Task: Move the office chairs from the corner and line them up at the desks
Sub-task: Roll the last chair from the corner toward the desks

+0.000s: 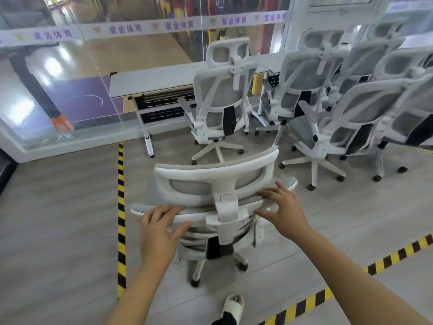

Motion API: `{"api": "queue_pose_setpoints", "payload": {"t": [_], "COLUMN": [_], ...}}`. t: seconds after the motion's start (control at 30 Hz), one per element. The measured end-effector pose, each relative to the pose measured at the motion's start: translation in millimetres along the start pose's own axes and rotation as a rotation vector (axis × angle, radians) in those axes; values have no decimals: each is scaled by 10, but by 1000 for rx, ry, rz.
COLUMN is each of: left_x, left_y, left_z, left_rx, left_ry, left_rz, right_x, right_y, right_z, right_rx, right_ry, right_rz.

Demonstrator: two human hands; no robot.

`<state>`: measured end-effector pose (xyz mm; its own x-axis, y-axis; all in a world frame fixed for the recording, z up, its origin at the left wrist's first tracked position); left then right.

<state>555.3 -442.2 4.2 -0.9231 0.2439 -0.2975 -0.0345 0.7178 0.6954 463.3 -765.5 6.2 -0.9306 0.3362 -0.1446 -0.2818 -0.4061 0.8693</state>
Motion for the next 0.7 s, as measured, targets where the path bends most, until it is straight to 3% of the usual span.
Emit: {"api": "queue_pose_setpoints", "payload": {"t": [0.37, 0.53, 0.7], "left_x": [-1475, -1734, -1933], "left_y": [-1115, -1461, -1606], "left_z": [-557, -770, -2017], "left_rx": [-40, -155, -109], "left_ry": [39, 76, 12], "left_rz": [100, 289, 261], "right_x": [-1296, -1696, -1671], "right_y": [226, 416, 979], "right_z": [-754, -1077, -1777], "right_rx": [193, 130, -115], "right_ry": [-116, -70, -151], "right_rz": [174, 214, 96]}}
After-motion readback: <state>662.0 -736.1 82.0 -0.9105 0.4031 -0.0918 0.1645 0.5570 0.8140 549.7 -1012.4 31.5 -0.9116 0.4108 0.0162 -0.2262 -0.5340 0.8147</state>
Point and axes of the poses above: each hand's wrist, its own x-axis away from the middle knuckle, its own y-axis out of the back of the hand, z = x × y, the point moved 8 cm from there along -x, towards the middle knuckle, and after that the axes turned 2 degrees about x, right-handed, at the moved point
